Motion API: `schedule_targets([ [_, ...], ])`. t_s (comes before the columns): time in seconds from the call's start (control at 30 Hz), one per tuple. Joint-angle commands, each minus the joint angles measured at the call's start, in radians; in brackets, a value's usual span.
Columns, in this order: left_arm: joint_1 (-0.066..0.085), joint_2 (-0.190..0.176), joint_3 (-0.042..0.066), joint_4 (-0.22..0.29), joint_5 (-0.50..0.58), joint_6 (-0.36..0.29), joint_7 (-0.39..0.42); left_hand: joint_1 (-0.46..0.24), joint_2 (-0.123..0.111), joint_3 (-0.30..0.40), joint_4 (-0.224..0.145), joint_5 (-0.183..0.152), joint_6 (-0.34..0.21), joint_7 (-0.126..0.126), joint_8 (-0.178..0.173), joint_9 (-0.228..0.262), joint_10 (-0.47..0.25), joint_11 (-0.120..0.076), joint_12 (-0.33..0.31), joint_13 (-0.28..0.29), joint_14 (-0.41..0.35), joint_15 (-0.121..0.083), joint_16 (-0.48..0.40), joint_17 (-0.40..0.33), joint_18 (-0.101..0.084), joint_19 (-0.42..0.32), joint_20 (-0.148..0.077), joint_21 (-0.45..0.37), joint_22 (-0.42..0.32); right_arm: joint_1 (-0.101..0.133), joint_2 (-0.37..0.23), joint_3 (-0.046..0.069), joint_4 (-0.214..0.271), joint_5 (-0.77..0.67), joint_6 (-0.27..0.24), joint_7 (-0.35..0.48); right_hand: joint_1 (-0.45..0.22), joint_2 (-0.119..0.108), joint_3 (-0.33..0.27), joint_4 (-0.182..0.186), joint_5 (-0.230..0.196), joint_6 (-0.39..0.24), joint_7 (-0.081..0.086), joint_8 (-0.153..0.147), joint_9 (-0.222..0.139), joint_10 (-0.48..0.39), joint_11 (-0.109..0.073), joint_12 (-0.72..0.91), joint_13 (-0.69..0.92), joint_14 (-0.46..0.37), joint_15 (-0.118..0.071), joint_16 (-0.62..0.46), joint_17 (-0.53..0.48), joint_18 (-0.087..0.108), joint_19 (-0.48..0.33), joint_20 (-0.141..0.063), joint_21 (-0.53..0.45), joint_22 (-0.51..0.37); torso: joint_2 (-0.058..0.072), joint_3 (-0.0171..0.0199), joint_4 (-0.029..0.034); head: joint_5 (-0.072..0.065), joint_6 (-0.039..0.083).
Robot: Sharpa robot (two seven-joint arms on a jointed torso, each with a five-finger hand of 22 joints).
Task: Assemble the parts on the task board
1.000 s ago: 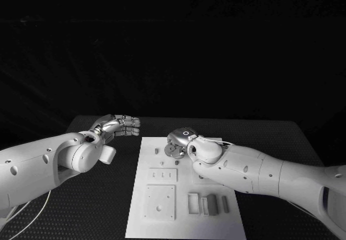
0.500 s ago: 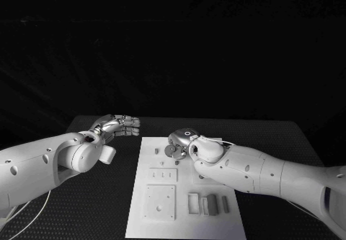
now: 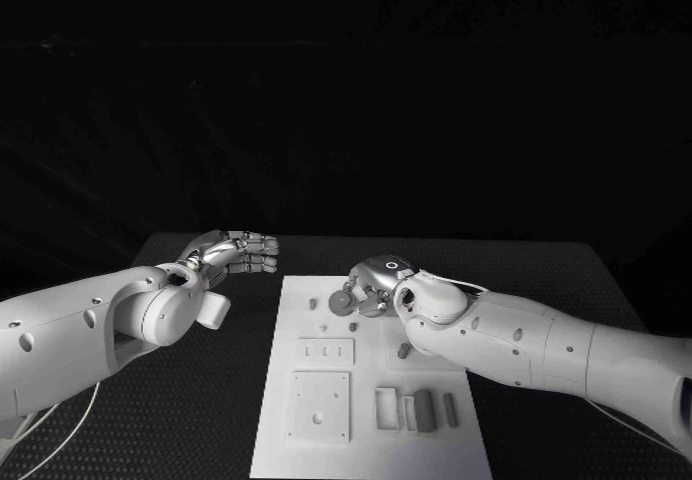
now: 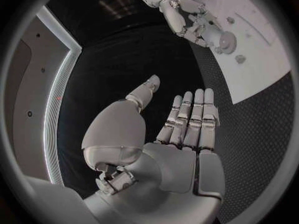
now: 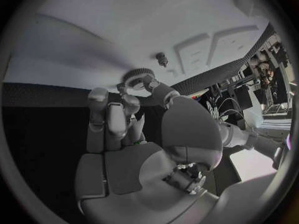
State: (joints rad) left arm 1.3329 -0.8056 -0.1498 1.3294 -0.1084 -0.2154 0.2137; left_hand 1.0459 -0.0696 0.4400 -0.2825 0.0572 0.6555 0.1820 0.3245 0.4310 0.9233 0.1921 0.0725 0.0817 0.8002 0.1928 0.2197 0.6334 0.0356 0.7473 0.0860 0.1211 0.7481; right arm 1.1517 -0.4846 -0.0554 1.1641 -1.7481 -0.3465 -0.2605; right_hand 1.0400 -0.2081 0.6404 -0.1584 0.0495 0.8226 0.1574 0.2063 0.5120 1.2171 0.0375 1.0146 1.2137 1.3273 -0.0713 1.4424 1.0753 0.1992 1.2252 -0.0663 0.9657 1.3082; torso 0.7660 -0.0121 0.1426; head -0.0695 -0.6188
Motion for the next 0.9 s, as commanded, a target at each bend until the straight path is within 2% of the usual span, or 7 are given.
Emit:
schedule_targets([
  [0.03,0.001,-0.001,0.001,-0.001,-0.003,0.013,0.012,-0.004,0.004,-0.007,0.0,-0.004,-0.006,0.032,-0.005,-0.001,-0.003,0.003,-0.005,-0.001,-0.002,0.002,-0.005,0.001,0.013,0.0,0.008,-0.006,0.001,0.014,-0.027,0.016,0.051,0.07,-0.067,0.058,-0.001,-0.008,0.001,0.008,0.0,0.009,0.0,0.003,0.001,-0.002,0.006,0.005,-0.002,0.001,0.007,-0.001,-0.002,0.063,0.0,-0.006,-0.003,0.014,0.0,0.0005,-0.0025,-0.002,0.005],
  [0.2,0.001,-0.003,0.001,-0.007,-0.003,0.015,0.016,-0.003,0.006,-0.006,-0.001,-0.004,0.003,0.019,0.0,0.001,-0.001,0.0,-0.003,0.0,-0.001,0.001,-0.005,0.002,0.013,0.0,0.008,-0.007,0.002,0.046,-0.101,0.025,0.124,0.124,-0.056,0.099,-0.003,-0.018,-0.001,0.015,0.0,0.01,0.001,0.004,0.001,-0.003,0.007,0.006,-0.003,0.001,0.008,-0.001,-0.002,0.063,-0.001,-0.006,-0.004,0.014,-0.002,0.0012,-0.0019,-0.003,0.01],
  [0.3,0.001,-0.001,0.0,-0.015,-0.003,0.019,0.019,-0.003,0.008,-0.006,-0.001,-0.004,0.01,0.014,0.004,0.002,0.002,-0.003,-0.002,0.0,-0.001,0.001,-0.006,0.002,0.013,0.0,0.007,-0.008,0.002,0.061,-0.147,0.034,0.146,0.176,-0.04,0.141,-0.003,-0.02,-0.001,0.016,0.0,0.011,0.001,0.004,0.001,-0.003,0.007,0.006,-0.003,0.0,0.008,-0.001,-0.003,0.063,-0.001,-0.006,-0.004,0.014,-0.002,0.0018,-0.0042,-0.005,0.014],
  [0.33,0.001,0.0,0.0,-0.021,-0.003,0.023,0.019,-0.003,0.008,-0.006,-0.002,-0.004,0.012,0.011,0.005,0.003,0.003,-0.004,-0.002,0.0,-0.001,0.001,-0.006,0.002,0.013,0.001,0.007,-0.008,0.002,0.067,-0.167,0.038,0.147,0.2,-0.031,0.167,0.003,-0.018,0.001,0.014,0.0,0.012,0.001,0.006,0.002,-0.004,0.006,0.007,-0.003,-0.001,0.007,-0.001,-0.005,0.063,-0.002,-0.006,-0.004,0.014,-0.003,0.0033,-0.0072,-0.004,0.016],
  [0.53,-0.001,0.011,-0.001,-0.047,-0.004,0.035,0.021,-0.003,0.013,-0.005,-0.001,-0.004,0.02,0.01,0.008,0.004,0.011,-0.005,0.002,0.002,0.007,-0.001,-0.002,0.004,0.015,0.006,0.006,-0.007,0.004,0.083,-0.245,0.04,0.122,0.328,0.036,0.299,0.032,0.002,0.0,-0.011,0.0,0.016,0.001,0.009,0.003,-0.013,0.007,0.008,-0.004,-0.013,0.007,-0.006,-0.017,0.063,-0.011,-0.007,-0.006,0.016,-0.01,0.0101,-0.0217,-0.003,0.025],
  [0.77,-0.01,0.015,-0.001,-0.062,-0.011,0.045,0.023,-0.003,0.015,-0.006,-0.002,-0.004,0.021,0.011,0.008,0.004,0.015,-0.005,0.003,0.003,0.01,-0.002,-0.001,0.005,0.015,0.008,0.005,-0.006,0.005,0.085,-0.3,0.04,0.085,0.37,0.095,0.397,0.044,0.02,-0.018,-0.052,0.0,0.014,-0.001,0.01,0.003,-0.028,0.005,0.011,-0.004,-0.032,0.007,-0.01,-0.03,0.063,-0.027,0.001,-0.009,0.019,-0.017,0.0213,-0.0375,0.001,0.03],
  [0.9,-0.015,0.015,-0.001,-0.063,-0.023,0.052,0.023,-0.003,0.017,-0.006,-0.003,-0.004,0.022,0.02,0.007,0.003,0.026,0.002,0.006,0.005,0.017,-0.005,0.002,0.007,0.016,0.014,0.003,-0.005,0.006,0.085,-0.315,0.039,0.062,0.373,0.127,0.42,0.045,0.022,-0.021,-0.063,0.0,0.01,-0.001,0.008,0.002,-0.034,0.005,0.011,-0.005,-0.041,0.006,-0.013,-0.039,0.063,-0.032,0.004,-0.01,0.019,-0.019,0.0264,-0.0416,0.001,0.03],
])
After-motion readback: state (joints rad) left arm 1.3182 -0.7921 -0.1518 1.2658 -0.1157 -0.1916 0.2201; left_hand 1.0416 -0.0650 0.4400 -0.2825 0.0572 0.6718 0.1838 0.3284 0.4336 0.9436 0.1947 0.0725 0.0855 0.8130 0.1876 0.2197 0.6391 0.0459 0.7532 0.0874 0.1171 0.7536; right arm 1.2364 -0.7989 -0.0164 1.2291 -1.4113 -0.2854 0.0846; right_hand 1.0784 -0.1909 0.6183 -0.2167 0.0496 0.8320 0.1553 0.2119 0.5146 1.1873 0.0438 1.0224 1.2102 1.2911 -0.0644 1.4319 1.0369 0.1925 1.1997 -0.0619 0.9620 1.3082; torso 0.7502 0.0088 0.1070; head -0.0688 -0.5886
